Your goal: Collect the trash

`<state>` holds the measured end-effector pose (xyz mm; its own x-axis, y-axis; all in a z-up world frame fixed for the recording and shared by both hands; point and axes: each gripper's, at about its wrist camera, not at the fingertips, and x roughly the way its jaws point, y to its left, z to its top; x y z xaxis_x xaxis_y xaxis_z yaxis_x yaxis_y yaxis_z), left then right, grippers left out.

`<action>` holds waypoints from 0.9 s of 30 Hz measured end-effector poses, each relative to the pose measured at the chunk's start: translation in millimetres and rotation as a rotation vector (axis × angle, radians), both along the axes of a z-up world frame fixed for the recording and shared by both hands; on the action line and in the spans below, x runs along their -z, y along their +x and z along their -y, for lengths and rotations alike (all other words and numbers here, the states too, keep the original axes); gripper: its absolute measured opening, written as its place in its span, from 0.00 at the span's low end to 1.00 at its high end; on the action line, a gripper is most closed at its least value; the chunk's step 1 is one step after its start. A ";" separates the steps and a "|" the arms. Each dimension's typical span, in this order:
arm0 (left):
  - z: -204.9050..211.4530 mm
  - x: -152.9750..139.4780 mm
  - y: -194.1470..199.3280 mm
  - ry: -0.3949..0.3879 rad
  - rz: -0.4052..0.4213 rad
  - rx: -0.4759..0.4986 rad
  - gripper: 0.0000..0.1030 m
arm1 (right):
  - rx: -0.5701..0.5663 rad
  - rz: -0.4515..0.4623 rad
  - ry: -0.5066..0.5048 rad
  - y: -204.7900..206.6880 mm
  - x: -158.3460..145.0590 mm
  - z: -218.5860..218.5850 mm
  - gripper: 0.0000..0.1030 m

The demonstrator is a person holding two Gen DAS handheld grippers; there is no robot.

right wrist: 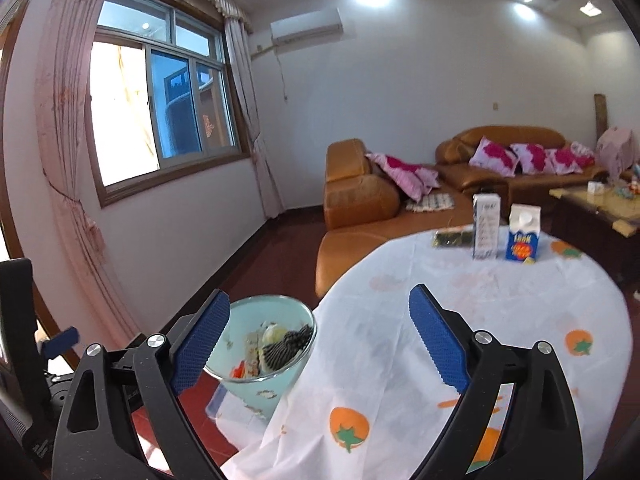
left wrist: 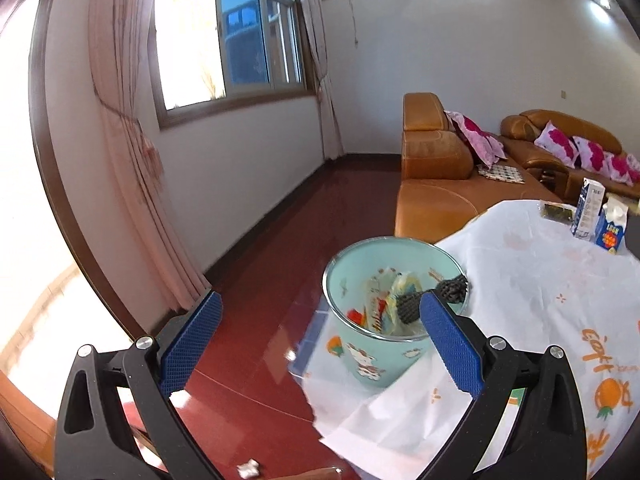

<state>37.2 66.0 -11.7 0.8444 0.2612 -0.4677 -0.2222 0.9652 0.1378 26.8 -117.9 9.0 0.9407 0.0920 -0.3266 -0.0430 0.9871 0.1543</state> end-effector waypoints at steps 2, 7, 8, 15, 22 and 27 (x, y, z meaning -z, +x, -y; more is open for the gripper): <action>1.0 -7.9 -7.2 0.021 0.034 -0.003 0.94 | 0.009 0.014 0.000 -2.7 -6.3 1.2 0.87; 1.7 -25.8 -21.2 0.011 0.084 0.016 0.94 | 0.006 0.036 0.021 -9.0 -18.9 1.8 0.87; 1.9 -27.3 -22.8 0.003 0.087 0.021 0.94 | 0.006 0.040 0.020 -10.7 -20.3 1.2 0.88; -1.5 -35.2 -30.6 -0.032 0.108 0.033 0.94 | 0.024 0.057 0.053 -19.4 -27.3 4.1 0.89; 0.3 -38.7 -35.2 -0.027 0.122 0.029 0.94 | 0.010 0.061 0.053 -24.7 -30.4 1.8 0.89; 2.8 -39.2 -37.3 -0.027 0.124 0.034 0.94 | 0.011 0.061 0.060 -26.4 -30.6 2.4 0.89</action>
